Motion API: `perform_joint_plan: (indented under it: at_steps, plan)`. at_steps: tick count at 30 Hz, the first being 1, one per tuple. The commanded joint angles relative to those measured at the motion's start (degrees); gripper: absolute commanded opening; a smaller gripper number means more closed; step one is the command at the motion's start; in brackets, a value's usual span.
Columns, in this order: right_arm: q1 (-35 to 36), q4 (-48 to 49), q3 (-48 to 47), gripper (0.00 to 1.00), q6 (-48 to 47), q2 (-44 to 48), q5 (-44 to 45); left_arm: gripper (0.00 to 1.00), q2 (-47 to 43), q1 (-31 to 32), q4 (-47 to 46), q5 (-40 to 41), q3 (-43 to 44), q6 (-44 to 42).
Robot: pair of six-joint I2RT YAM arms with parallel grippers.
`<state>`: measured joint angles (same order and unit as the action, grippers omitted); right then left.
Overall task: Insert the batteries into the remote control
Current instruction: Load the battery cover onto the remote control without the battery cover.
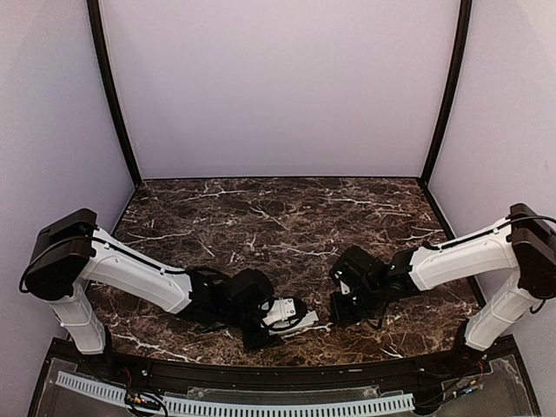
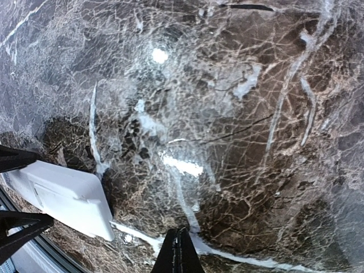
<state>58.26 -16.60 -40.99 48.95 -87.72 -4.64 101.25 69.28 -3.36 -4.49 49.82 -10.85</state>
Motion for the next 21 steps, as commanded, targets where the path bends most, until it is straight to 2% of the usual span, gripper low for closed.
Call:
perform_joint_plan:
  at_steps: [1, 14, 21]
  plan:
    - [0.7, -0.2, -2.1, 0.00, -0.9, -1.5, 0.7, 0.63, -3.1, 0.5, 7.6, 2.0, -3.4, 1.7]
    - [0.5, -2.3, -6.0, 0.00, -6.1, -5.0, 3.1, 0.64, -4.3, 0.5, 9.0, 2.5, -4.5, 6.6]
    - [0.1, -2.3, -9.0, 0.00, -9.1, -8.5, 1.9, 0.53, -4.3, 0.5, 9.4, 2.3, -4.8, 9.3]
